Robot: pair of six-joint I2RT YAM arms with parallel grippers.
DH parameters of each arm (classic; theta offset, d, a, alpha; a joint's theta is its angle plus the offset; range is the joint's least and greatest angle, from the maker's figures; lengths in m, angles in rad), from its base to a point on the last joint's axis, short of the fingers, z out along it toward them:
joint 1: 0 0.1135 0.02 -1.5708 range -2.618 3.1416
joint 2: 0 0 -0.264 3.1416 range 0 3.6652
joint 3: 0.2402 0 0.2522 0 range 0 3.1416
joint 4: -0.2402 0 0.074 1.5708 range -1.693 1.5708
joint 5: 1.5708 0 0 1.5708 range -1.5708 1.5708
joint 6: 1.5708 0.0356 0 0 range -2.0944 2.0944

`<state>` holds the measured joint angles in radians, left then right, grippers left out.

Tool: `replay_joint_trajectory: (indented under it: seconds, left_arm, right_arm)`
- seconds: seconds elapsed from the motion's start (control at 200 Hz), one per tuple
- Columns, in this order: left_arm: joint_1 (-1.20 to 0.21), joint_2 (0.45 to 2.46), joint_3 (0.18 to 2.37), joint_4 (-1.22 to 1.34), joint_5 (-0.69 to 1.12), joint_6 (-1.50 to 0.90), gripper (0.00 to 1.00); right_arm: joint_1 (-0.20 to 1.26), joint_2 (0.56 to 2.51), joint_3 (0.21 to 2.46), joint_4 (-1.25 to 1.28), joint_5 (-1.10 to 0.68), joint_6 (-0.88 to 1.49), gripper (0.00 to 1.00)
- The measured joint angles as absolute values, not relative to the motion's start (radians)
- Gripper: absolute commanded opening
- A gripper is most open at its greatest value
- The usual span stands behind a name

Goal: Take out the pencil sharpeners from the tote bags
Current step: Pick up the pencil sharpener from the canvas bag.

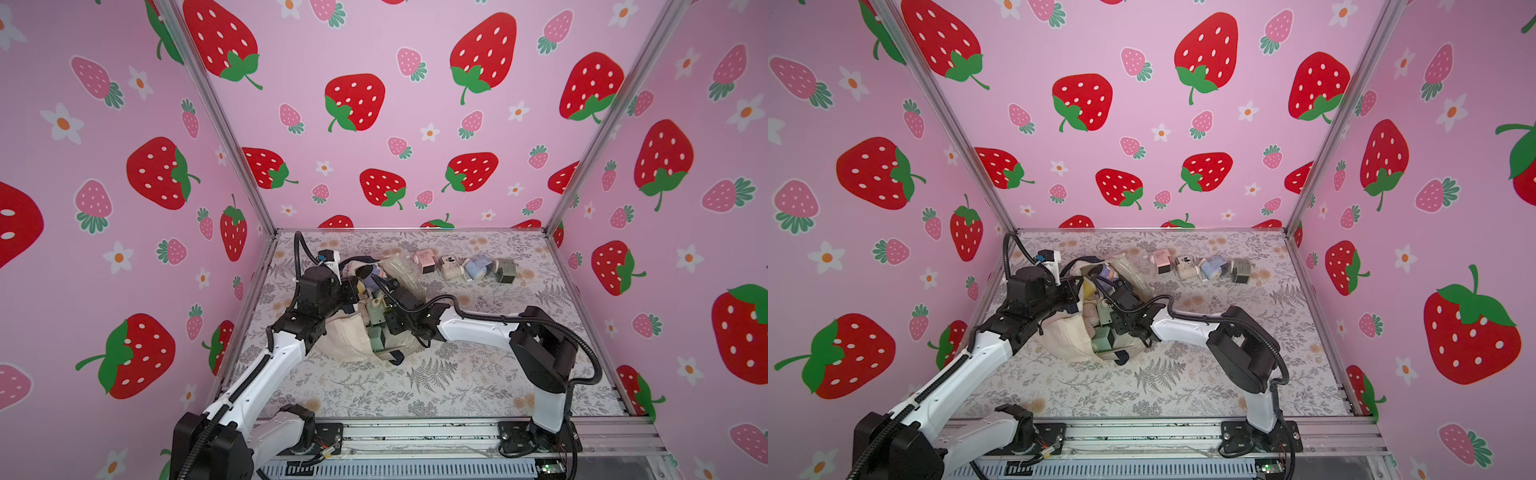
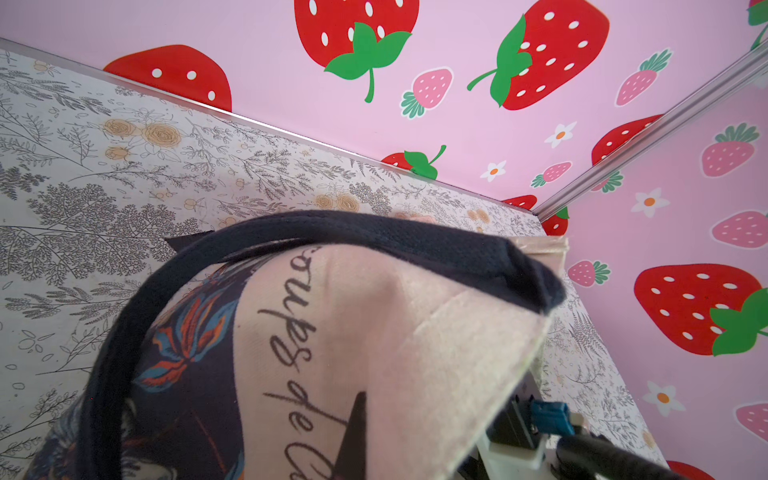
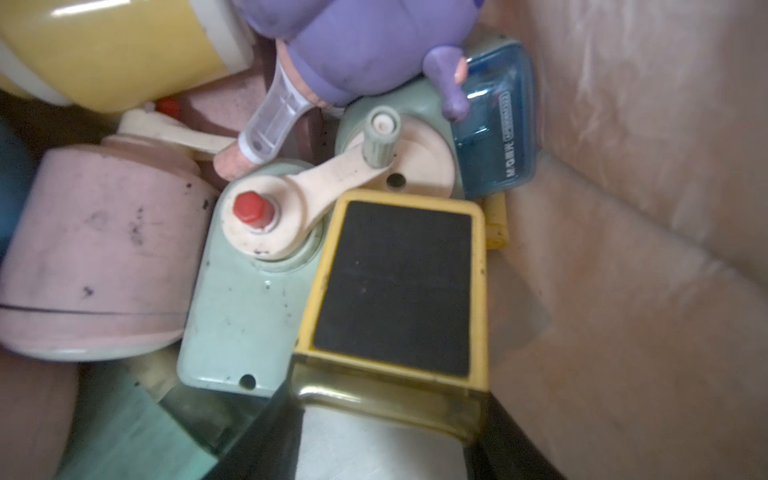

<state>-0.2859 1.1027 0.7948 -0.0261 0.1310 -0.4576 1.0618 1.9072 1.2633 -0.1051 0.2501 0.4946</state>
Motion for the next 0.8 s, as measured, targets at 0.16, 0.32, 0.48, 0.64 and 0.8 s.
replay_joint_trajectory:
  seconds: [0.16,0.32,0.48,0.64,0.8]
  left_arm:
    - [-0.286,1.103,0.794,-0.026,0.131,-0.458,0.0]
    - [-0.286,1.103,0.794,-0.026,0.131,-0.457,0.0]
    - [-0.286,1.102,0.794,-0.026,0.131,-0.457,0.0]
    - [-0.286,1.102,0.793,-0.025,0.131,-0.458,0.0]
    - [-0.286,1.102,0.793,-0.025,0.132,-0.458,0.0]
  right_arm:
    - [1.059,1.902,1.254,-0.091,0.25,0.472,0.53]
    - [1.059,1.843,1.202,-0.084,0.228,0.446,0.52]
    - [1.059,1.735,1.15,-0.085,0.207,0.424,0.52]
    - [1.059,1.66,1.119,-0.074,0.17,0.416,0.52]
    - [1.059,1.624,1.087,-0.072,0.114,0.406,0.49]
